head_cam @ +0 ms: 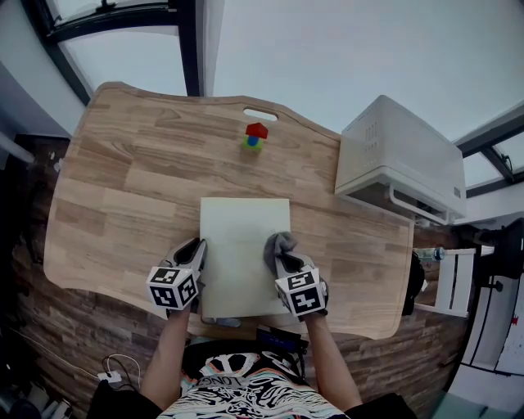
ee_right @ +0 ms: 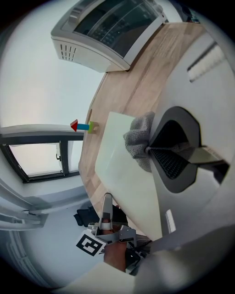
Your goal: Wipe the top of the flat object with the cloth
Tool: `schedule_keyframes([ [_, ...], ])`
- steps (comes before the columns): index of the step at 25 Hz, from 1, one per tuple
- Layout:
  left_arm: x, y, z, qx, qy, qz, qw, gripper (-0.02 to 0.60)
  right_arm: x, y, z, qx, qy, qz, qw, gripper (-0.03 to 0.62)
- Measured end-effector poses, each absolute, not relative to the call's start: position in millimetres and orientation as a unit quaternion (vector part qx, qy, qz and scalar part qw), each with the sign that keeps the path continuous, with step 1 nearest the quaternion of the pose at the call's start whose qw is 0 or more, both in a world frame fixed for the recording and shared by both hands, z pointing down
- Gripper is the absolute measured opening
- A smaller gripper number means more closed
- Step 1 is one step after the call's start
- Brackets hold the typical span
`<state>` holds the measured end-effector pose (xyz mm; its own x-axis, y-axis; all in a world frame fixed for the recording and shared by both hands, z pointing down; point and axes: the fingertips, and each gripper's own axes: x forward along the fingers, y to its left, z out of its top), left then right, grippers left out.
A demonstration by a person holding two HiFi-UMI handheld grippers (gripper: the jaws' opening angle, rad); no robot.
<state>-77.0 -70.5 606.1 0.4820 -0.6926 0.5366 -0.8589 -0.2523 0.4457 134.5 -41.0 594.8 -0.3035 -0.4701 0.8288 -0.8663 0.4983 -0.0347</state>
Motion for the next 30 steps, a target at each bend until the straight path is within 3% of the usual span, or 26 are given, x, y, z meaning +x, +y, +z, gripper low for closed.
schedule_keyframes([
  [30,-77.9,-71.1,606.2,0.785,-0.486,0.088,0.374,0.12,126.3,-76.5,595.2,0.443,-0.76,0.252,0.402,0.011],
])
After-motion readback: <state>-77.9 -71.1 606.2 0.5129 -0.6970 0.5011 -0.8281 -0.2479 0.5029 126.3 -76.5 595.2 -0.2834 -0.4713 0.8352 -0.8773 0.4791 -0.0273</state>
